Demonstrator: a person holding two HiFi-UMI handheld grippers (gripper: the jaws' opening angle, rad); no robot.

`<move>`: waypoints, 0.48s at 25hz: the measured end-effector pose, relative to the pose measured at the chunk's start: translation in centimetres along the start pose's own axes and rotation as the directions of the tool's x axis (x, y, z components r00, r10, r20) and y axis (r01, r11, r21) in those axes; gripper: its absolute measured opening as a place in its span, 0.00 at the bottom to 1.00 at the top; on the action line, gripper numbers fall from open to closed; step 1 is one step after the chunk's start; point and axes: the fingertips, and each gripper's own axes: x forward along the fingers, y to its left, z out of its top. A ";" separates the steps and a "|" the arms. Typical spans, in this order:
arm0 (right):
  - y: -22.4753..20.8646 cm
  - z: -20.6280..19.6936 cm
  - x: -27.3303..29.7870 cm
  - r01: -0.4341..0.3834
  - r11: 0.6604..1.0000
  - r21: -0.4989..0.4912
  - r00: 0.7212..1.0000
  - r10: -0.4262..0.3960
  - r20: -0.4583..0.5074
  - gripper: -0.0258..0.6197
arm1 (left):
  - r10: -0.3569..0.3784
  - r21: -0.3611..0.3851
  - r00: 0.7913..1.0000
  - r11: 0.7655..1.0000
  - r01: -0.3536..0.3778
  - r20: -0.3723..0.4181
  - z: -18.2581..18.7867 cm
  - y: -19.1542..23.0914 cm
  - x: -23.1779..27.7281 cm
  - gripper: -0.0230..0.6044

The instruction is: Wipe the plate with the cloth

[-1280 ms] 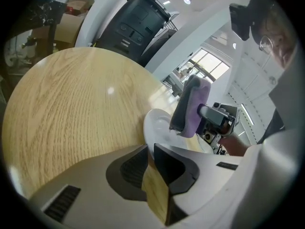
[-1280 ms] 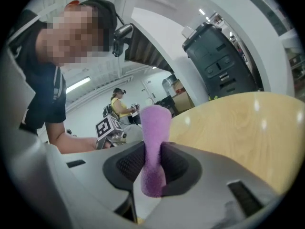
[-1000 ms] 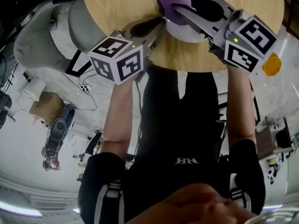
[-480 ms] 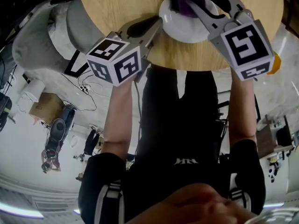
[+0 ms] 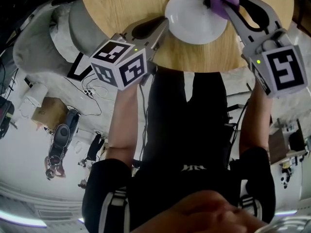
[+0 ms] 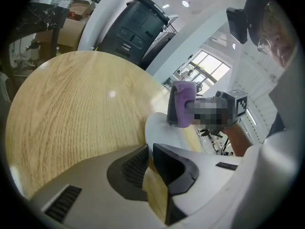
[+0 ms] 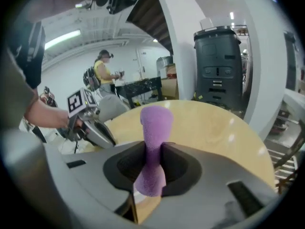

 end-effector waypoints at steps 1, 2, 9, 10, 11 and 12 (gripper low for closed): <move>1.1 0.8 0.2 -0.050 0.998 0.023 0.998 0.049 0.044 0.17 | 0.001 0.000 1.000 1.000 -0.001 0.001 0.0 0.0 0.0 0.09; 2.2 1.3 0.6 -0.108 0.993 0.041 0.991 0.105 0.077 0.17 | 0.002 0.000 1.000 1.000 -0.002 0.002 0.0 0.0 0.0 0.09; 6.7 0.9 5.4 -0.237 0.970 0.062 0.971 0.234 0.042 0.17 | 0.004 -0.001 1.000 1.000 -0.004 0.010 0.2 -0.3 0.0 0.09; 6.4 0.6 5.5 -0.218 0.975 0.047 0.976 0.217 0.029 0.17 | 0.005 0.001 1.000 1.000 -0.005 0.012 0.2 -0.4 0.0 0.09; 6.1 0.3 5.4 -0.199 0.980 0.029 0.980 0.198 0.016 0.17 | 0.006 0.001 1.000 1.000 -0.006 0.013 0.2 -0.4 0.0 0.09; 5.7 0.0 5.2 -0.180 0.984 0.011 0.984 0.180 0.002 0.17 | 0.006 0.002 1.000 1.000 -0.006 0.015 0.2 -0.4 0.0 0.09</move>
